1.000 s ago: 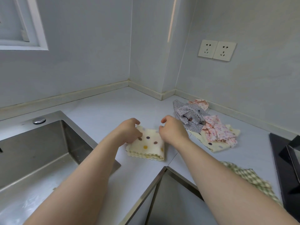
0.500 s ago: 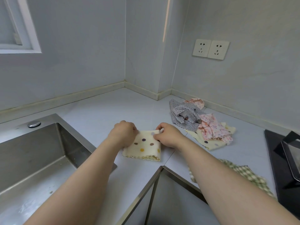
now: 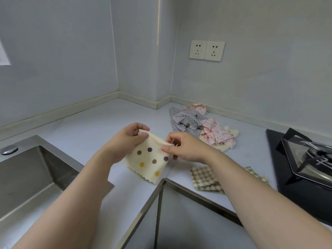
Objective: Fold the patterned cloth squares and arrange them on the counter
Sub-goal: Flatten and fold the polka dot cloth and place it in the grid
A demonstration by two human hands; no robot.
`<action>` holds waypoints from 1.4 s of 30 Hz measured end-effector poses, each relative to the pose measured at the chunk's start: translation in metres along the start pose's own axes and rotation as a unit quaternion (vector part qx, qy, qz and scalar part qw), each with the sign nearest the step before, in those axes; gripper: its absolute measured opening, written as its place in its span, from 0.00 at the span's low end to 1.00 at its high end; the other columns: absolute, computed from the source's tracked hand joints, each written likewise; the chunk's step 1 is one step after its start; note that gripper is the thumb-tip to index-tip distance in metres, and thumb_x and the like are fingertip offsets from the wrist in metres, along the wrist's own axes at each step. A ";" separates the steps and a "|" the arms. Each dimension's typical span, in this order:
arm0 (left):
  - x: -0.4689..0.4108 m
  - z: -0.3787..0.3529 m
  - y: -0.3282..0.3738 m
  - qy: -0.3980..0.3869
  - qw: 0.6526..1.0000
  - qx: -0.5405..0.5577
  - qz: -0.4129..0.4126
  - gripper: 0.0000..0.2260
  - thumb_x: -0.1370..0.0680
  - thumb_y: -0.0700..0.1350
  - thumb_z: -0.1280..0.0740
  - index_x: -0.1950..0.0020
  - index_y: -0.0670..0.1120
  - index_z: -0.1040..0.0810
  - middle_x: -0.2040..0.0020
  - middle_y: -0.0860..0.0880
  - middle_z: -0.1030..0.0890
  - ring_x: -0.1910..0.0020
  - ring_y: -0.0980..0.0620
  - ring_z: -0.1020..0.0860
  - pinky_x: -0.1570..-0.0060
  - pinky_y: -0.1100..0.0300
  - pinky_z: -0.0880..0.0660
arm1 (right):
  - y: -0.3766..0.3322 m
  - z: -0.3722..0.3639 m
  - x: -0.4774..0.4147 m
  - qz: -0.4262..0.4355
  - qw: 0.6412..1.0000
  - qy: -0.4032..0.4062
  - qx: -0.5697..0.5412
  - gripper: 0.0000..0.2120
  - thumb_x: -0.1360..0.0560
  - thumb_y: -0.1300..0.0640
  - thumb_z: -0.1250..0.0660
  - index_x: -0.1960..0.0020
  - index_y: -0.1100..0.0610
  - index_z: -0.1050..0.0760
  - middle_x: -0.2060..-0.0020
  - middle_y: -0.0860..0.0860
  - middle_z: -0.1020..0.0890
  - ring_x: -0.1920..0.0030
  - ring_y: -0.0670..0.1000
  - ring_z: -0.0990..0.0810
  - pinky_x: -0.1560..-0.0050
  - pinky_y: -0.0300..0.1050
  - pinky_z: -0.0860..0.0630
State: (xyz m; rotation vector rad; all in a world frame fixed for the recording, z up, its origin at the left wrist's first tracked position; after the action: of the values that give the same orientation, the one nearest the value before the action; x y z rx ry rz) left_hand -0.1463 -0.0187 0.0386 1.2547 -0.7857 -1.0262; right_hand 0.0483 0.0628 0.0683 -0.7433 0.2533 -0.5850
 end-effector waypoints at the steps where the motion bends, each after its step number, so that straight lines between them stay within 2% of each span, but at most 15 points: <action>1: 0.001 -0.005 0.006 -0.009 1.000 0.016 -0.010 0.06 0.17 0.46 0.33 0.42 0.52 0.21 0.57 0.49 0.20 0.58 0.48 0.19 0.59 0.52 0.23 | -0.003 0.006 0.011 0.005 1.000 0.004 0.004 0.11 0.23 0.45 0.29 0.53 0.53 0.22 0.59 0.51 0.15 0.58 0.53 0.15 0.54 0.48 0.20; 5: 0.007 -0.031 0.026 -0.050 0.993 0.102 -0.026 0.10 0.18 0.39 0.34 0.37 0.46 0.24 0.60 0.51 0.20 0.60 0.48 0.21 0.63 0.57 0.20 | -0.014 0.020 0.056 0.016 1.000 0.008 -0.004 0.10 0.23 0.45 0.28 0.52 0.51 0.21 0.57 0.51 0.15 0.58 0.54 0.15 0.51 0.54 0.17; 10: 0.027 -0.083 0.050 -0.125 0.982 0.137 -0.045 0.10 0.19 0.36 0.35 0.38 0.45 0.26 0.59 0.48 0.20 0.64 0.50 0.20 0.66 0.59 0.20 | -0.024 0.035 0.110 0.021 0.994 0.032 -0.104 0.16 0.22 0.49 0.28 0.54 0.63 0.24 0.63 0.51 0.17 0.61 0.51 0.17 0.57 0.50 0.27; 13: 0.042 -0.112 0.066 -0.113 0.981 0.145 -0.067 0.09 0.19 0.36 0.34 0.40 0.47 0.25 0.59 0.49 0.19 0.64 0.49 0.20 0.66 0.58 0.21 | -0.021 0.047 0.144 0.014 0.986 0.084 -0.141 0.17 0.22 0.52 0.28 0.57 0.66 0.26 0.63 0.58 0.20 0.62 0.50 0.19 0.60 0.49 0.28; 17: 0.075 -0.150 0.086 -0.079 0.983 0.115 -0.118 0.12 0.20 0.40 0.30 0.40 0.52 0.26 0.55 0.49 0.20 0.62 0.49 0.18 0.66 0.54 0.23 | 0.003 0.064 0.198 -0.031 0.961 0.203 -0.186 0.23 0.24 0.51 0.25 0.63 0.64 0.33 0.69 0.56 0.30 0.66 0.53 0.29 0.61 0.49 0.31; 19: 0.098 -0.172 0.095 -0.060 0.982 0.091 -0.156 0.12 0.20 0.41 0.30 0.41 0.53 0.27 0.55 0.50 0.22 0.64 0.51 0.19 0.72 0.58 0.25 | 0.017 0.070 0.227 -0.050 0.940 0.254 -0.223 0.22 0.25 0.52 0.24 0.64 0.62 0.34 0.70 0.54 0.30 0.65 0.54 0.27 0.60 0.51 0.29; 21: 0.120 -0.192 0.105 -0.031 0.980 0.082 -0.181 0.11 0.20 0.41 0.30 0.42 0.54 0.27 0.55 0.52 0.23 0.65 0.53 0.21 0.74 0.62 0.26 | 0.024 0.075 0.258 -0.058 0.911 0.306 -0.271 0.16 0.24 0.56 0.25 0.61 0.60 0.31 0.70 0.52 0.26 0.68 0.52 0.23 0.63 0.47 0.25; 23: 0.133 -0.214 0.114 -0.005 0.979 0.076 -0.191 0.11 0.20 0.43 0.30 0.42 0.55 0.28 0.53 0.51 0.22 0.65 0.54 0.21 0.73 0.61 0.25 | 0.029 0.075 0.286 -0.070 0.870 0.346 -0.344 0.11 0.23 0.58 0.27 0.52 0.61 0.28 0.66 0.53 0.19 0.68 0.50 0.21 0.66 0.45 0.22; 26: 0.148 -0.252 0.126 0.008 0.981 0.075 -0.176 0.12 0.20 0.46 0.30 0.39 0.55 0.28 0.49 0.52 0.19 0.62 0.57 0.20 0.68 0.58 0.22 | 0.047 0.069 0.321 -0.105 0.805 0.388 -0.437 0.11 0.21 0.57 0.28 0.43 0.61 0.23 0.60 0.54 0.16 0.66 0.50 0.19 0.62 0.45 0.20; 29: 0.161 -0.293 0.129 -0.008 0.986 0.036 -0.160 0.14 0.20 0.48 0.30 0.35 0.54 0.28 0.47 0.53 0.20 0.56 0.55 0.19 0.71 0.65 0.23 | 0.068 0.060 0.346 -0.160 0.757 0.412 -0.481 0.12 0.19 0.50 0.33 0.49 0.58 0.18 0.60 0.53 0.16 0.61 0.52 0.16 0.57 0.46 0.20; 32: 0.170 -0.329 0.121 -0.041 0.993 0.024 -0.111 0.15 0.21 0.51 0.29 0.35 0.51 0.24 0.47 0.51 0.17 0.55 0.55 0.17 0.68 0.66 0.23 | 0.087 0.069 0.370 -0.201 0.751 0.471 -0.417 0.17 0.16 0.46 0.38 0.52 0.56 0.19 0.56 0.53 0.13 0.57 0.53 0.15 0.54 0.48 0.21; 34: 0.174 -0.355 0.108 -0.096 0.992 0.076 -0.020 0.13 0.21 0.52 0.29 0.44 0.43 0.19 0.53 0.45 0.14 0.59 0.50 0.15 0.65 0.58 0.19 | 0.091 0.080 0.389 -0.222 0.768 0.523 -0.294 0.17 0.16 0.44 0.41 0.55 0.53 0.21 0.60 0.50 0.15 0.62 0.43 0.18 0.62 0.38 0.23; 36: 0.180 -0.379 0.096 -0.126 0.983 0.126 0.038 0.15 0.20 0.51 0.29 0.54 0.39 0.19 0.59 0.43 0.14 0.62 0.46 0.15 0.62 0.52 0.18 | 0.095 0.087 0.406 -0.228 0.781 0.558 -0.163 0.17 0.16 0.44 0.43 0.60 0.48 0.25 0.64 0.47 0.19 0.66 0.40 0.21 0.67 0.37 0.28; 39: 0.186 -0.409 0.086 -0.096 0.992 0.087 0.001 0.21 0.19 0.54 0.33 0.55 0.35 0.25 0.62 0.43 0.18 0.66 0.49 0.19 0.65 0.55 0.24 | 0.110 0.084 0.421 -0.250 0.772 0.578 -0.080 0.16 0.16 0.42 0.45 0.59 0.46 0.29 0.65 0.48 0.20 0.60 0.52 0.19 0.61 0.46 0.29; 42: 0.191 -0.433 0.085 -0.051 0.994 0.010 -0.093 0.19 0.17 0.57 0.40 0.56 0.42 0.25 0.61 0.45 0.19 0.64 0.49 0.22 0.64 0.51 0.24 | 0.128 0.083 0.429 -0.281 0.746 0.598 -0.084 0.19 0.16 0.39 0.49 0.59 0.47 0.32 0.64 0.47 0.21 0.58 0.54 0.21 0.57 0.51 0.26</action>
State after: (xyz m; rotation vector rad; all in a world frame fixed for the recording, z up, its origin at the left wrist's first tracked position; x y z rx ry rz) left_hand 0.3339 -0.0344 0.0366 1.3184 -0.7691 -1.2429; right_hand 0.4836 -0.0651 0.0325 -0.5042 1.3229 -1.6134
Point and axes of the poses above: each hand's wrist, its own x-axis away from the middle knuckle, its own z-axis out of the back of the hand, y = z × x, the point moved 5 cm from there along -x, towards the middle knuckle
